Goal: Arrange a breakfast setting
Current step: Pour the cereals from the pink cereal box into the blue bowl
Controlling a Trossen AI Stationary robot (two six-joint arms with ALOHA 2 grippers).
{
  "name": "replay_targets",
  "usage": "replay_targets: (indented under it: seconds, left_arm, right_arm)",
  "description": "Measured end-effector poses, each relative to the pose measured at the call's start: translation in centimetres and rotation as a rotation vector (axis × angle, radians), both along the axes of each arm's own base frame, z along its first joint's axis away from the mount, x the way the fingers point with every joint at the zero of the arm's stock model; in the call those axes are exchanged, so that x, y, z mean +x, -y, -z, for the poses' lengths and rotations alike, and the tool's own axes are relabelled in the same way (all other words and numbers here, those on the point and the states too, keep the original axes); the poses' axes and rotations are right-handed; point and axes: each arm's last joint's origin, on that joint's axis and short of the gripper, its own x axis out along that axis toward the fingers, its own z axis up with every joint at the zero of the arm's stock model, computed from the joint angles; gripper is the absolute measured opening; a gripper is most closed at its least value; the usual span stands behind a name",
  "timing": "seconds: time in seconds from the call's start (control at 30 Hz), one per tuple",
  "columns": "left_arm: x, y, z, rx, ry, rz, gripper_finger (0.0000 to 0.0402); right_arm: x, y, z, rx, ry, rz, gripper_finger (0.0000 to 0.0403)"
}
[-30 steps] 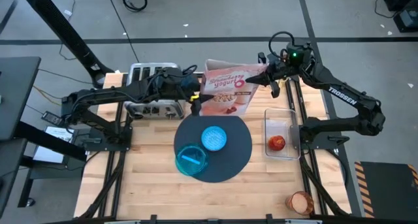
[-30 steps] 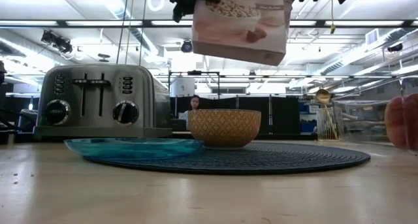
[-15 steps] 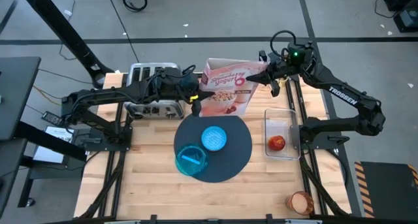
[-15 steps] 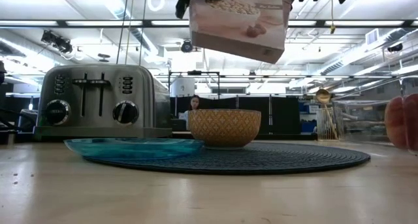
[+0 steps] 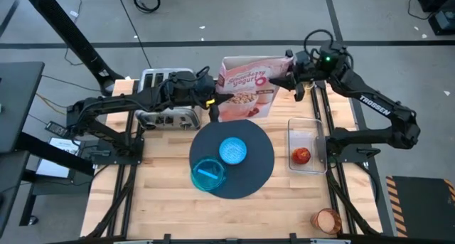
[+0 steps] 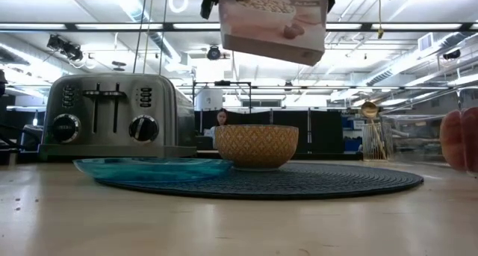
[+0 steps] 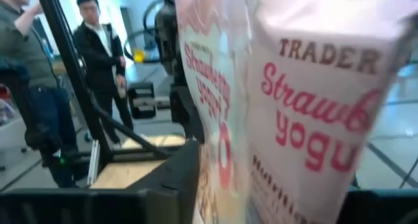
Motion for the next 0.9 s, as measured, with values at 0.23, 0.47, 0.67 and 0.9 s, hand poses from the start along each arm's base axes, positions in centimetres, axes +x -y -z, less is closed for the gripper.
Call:
replay_targets:
  seconds: [0.23,0.47,0.67,0.9]
  left_arm:
    - [-1.3,-0.6,-1.8,0.027,0.097,-0.032,0.0006]
    - [-2.6,-0.9,-4.6,0.078,0.297,-0.07,0.0006]
    - [-3.1,-0.9,-6.1,0.127,0.44,-0.068,0.0005]
    - [-3.4,-0.9,-6.8,0.157,0.495,-0.069,0.0005]
  right_arm:
    - [-2.7,-0.6,-1.9,-0.033,0.097,0.127,0.0229]
    - [-4.8,-1.1,-1.9,-0.029,0.102,0.242,0.0283]
    - [-4.6,-0.8,1.1,0.067,0.119,0.236,0.0303]
    - [-3.1,-0.8,4.0,0.135,0.249,0.164,0.032]
